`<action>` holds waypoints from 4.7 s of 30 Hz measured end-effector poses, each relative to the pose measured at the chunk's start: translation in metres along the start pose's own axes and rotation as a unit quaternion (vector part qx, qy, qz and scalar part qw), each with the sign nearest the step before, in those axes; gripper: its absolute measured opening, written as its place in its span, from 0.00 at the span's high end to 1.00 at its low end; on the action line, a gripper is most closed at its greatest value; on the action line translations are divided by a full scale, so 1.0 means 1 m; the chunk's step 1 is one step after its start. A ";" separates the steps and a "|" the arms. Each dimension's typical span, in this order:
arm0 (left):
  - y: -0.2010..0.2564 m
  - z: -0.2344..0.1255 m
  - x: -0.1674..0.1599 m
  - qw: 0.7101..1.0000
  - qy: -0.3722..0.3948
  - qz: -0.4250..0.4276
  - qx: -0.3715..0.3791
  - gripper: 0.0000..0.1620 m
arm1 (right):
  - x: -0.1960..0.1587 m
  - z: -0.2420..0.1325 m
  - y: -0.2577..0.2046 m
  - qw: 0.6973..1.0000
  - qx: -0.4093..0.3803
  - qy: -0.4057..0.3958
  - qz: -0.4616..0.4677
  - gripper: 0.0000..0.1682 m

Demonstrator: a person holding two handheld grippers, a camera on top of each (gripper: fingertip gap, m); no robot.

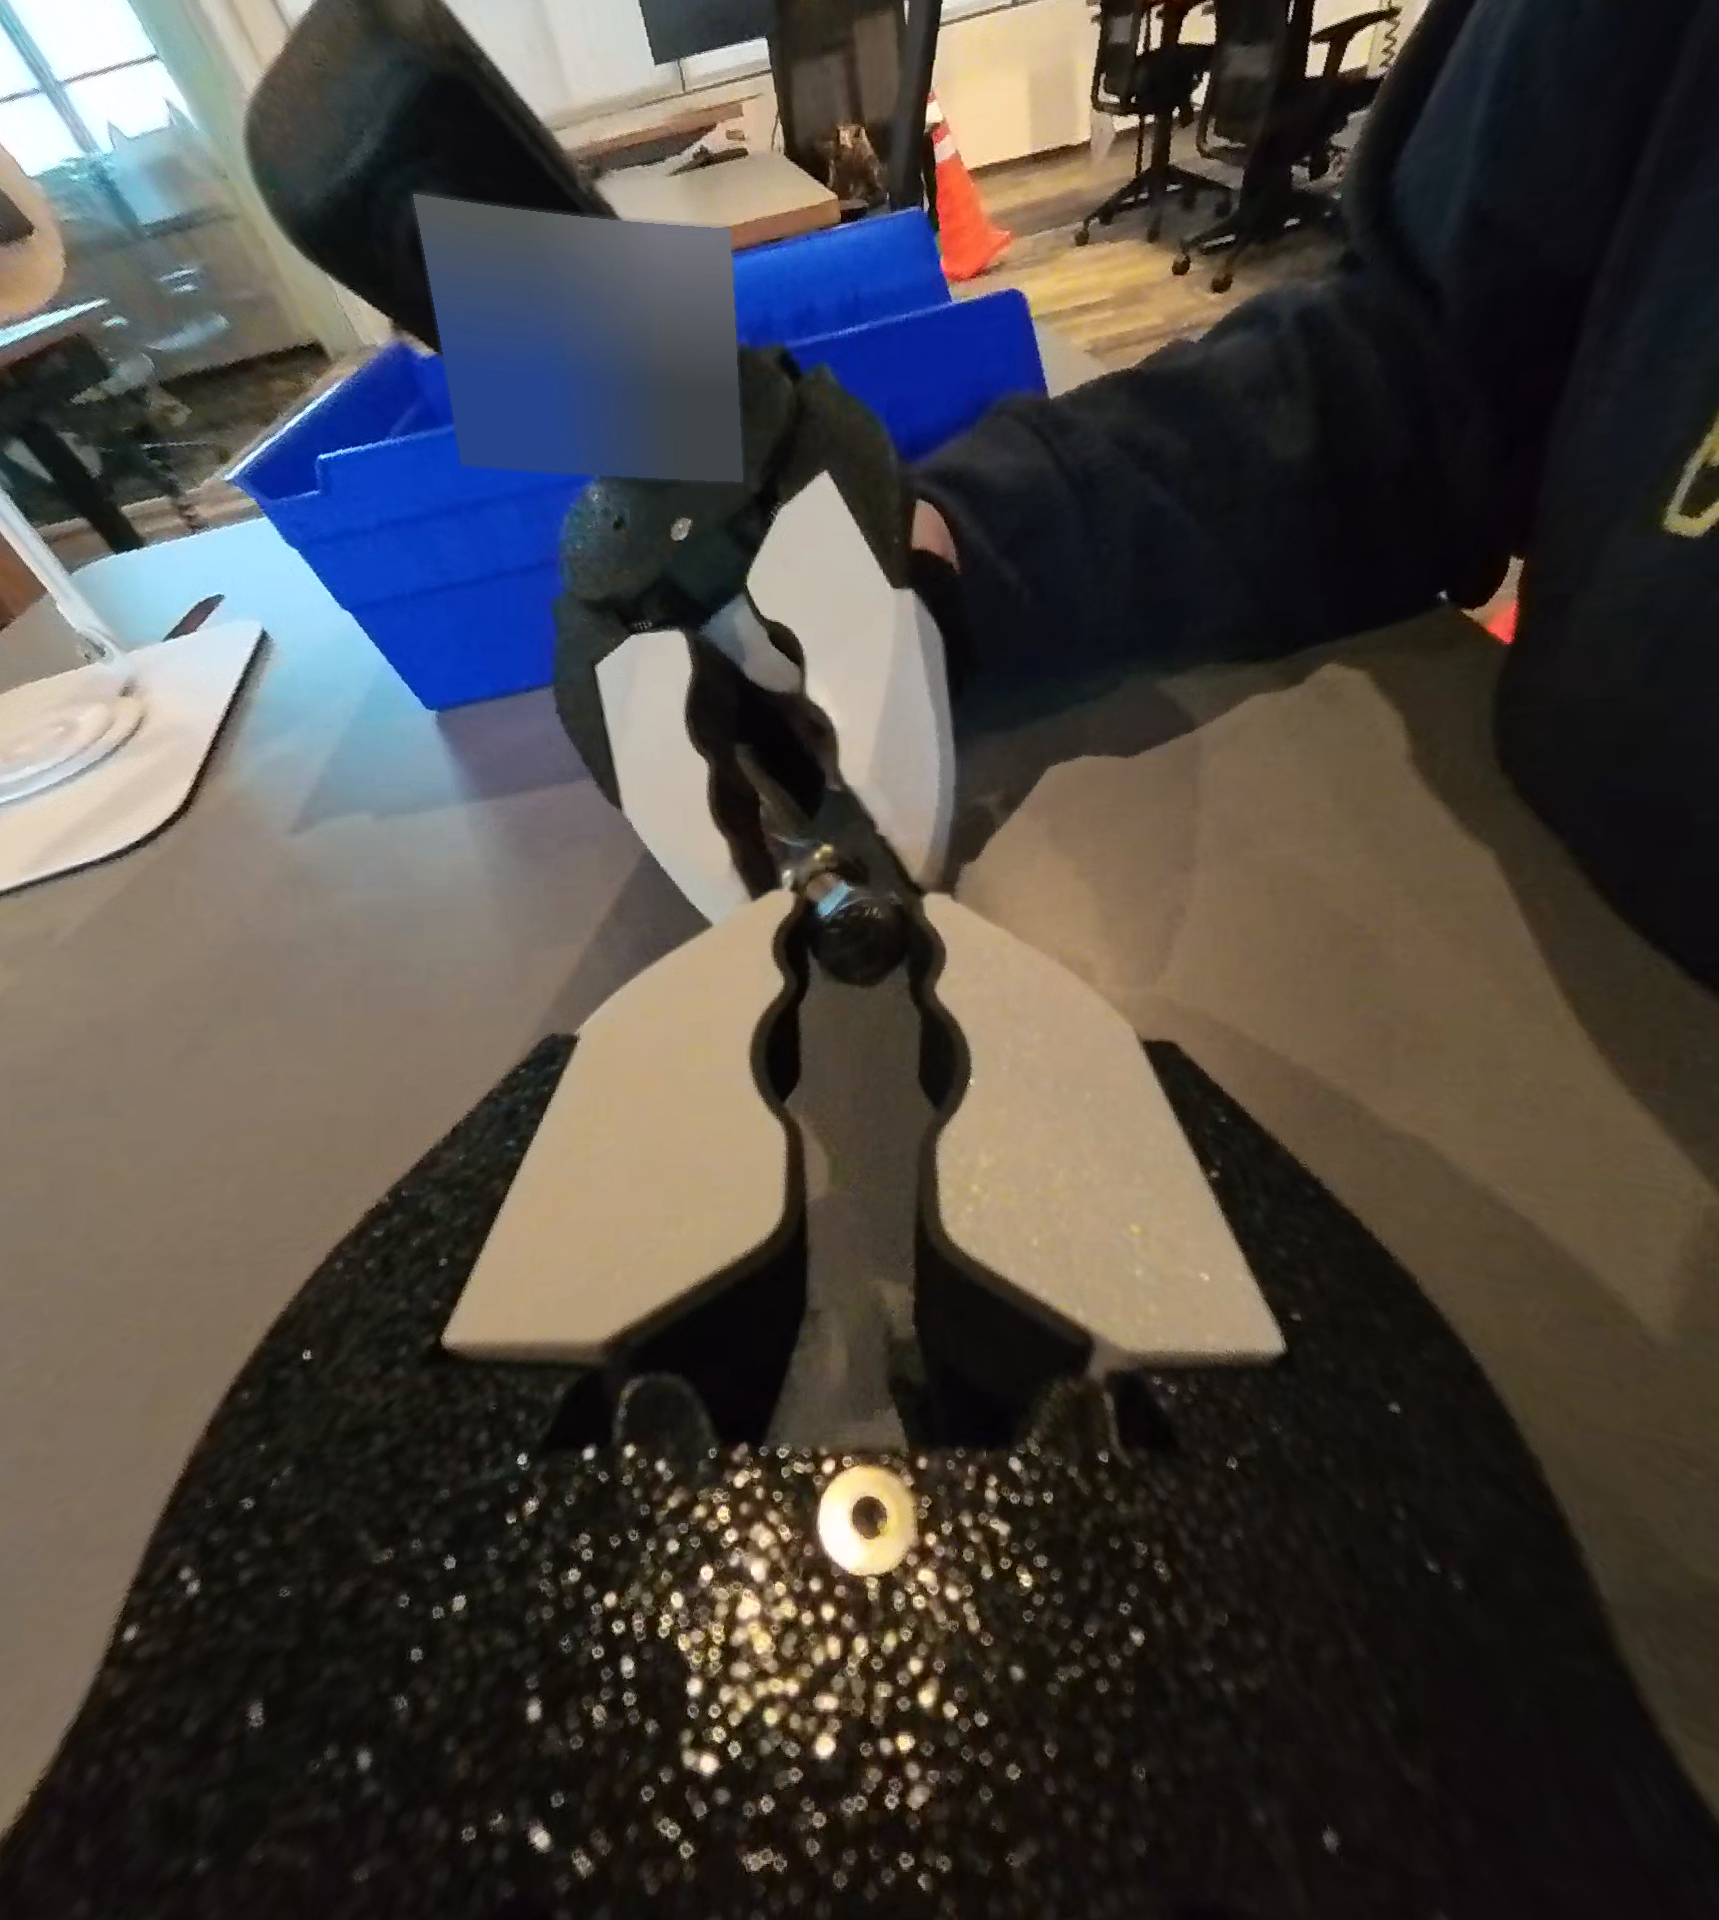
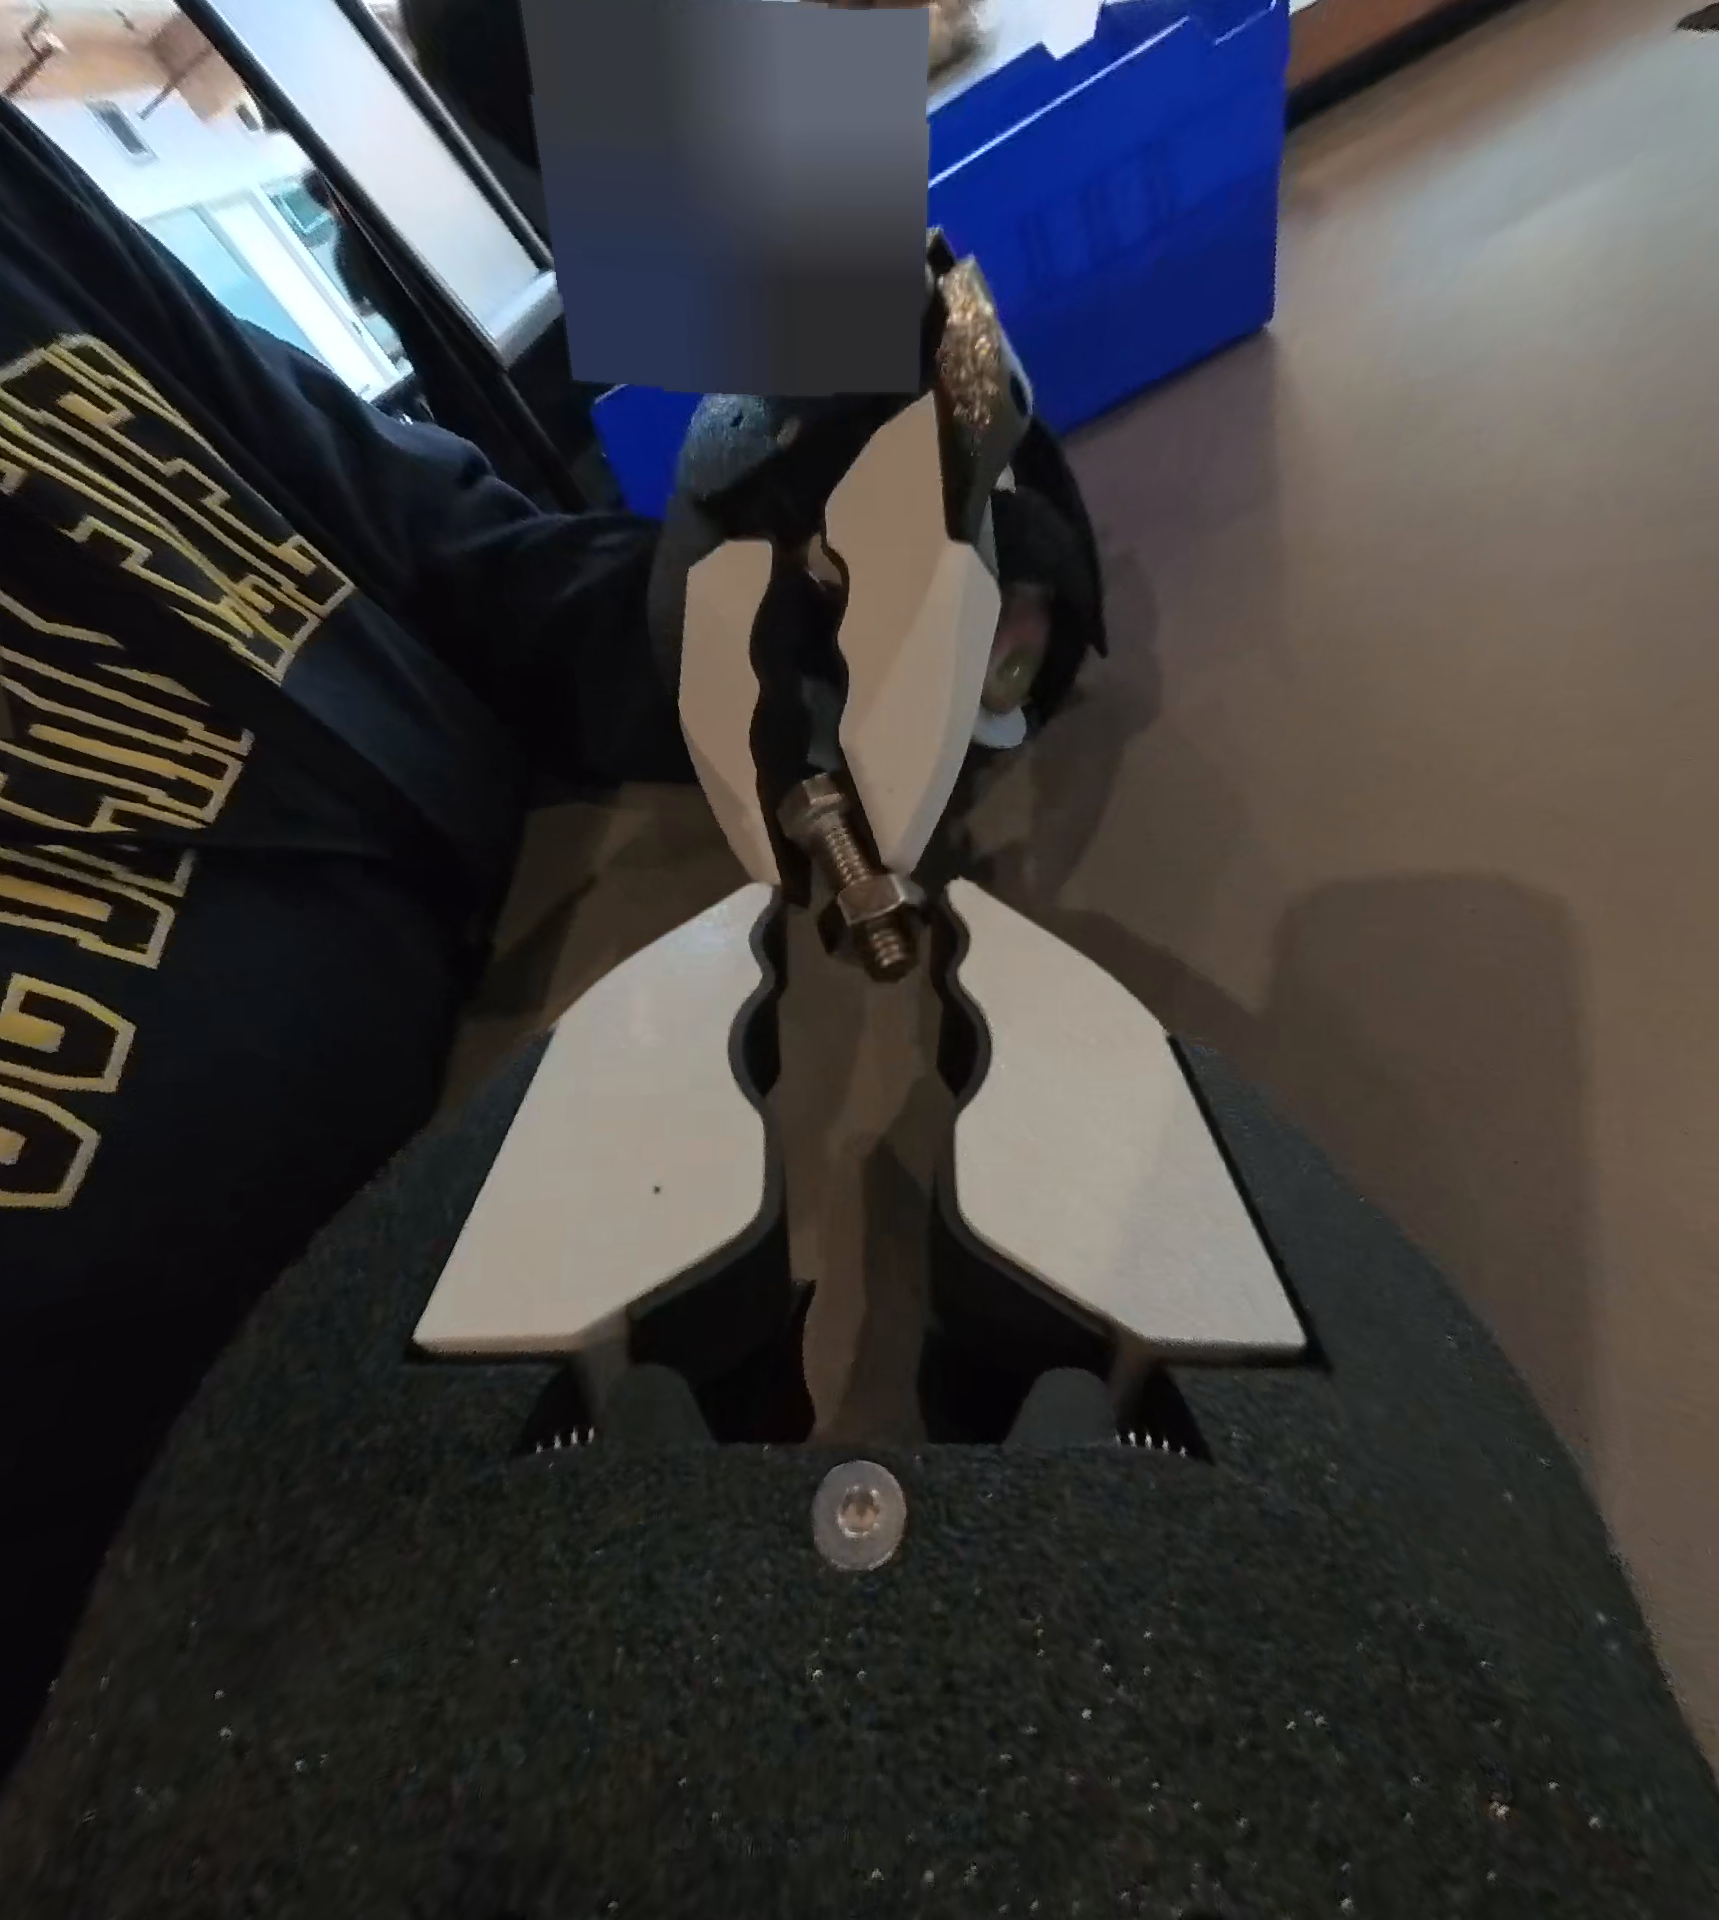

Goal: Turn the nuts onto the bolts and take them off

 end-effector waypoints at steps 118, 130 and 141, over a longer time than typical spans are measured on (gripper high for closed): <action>-0.005 0.023 -0.036 0.979 -0.197 -0.006 0.048 0.89 | -0.016 -0.002 0.004 0.961 -0.157 -0.140 -0.179 0.72; -0.006 0.023 -0.036 0.979 -0.198 -0.007 0.050 0.89 | -0.008 -0.013 0.005 0.963 -0.172 -0.118 -0.170 0.72; -0.006 0.023 -0.036 0.979 -0.199 -0.007 0.050 0.89 | -0.025 -0.006 0.010 0.961 -0.156 -0.175 -0.146 0.72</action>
Point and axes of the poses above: each gripper's, where its closed fingertips meet, z out along the fingers, x out of its top, y = z × x across the jaws, the point moved 4 cm from there along -z, back along the fingers, and after that the axes turned 4 degrees about z, right-handed, at the moved point
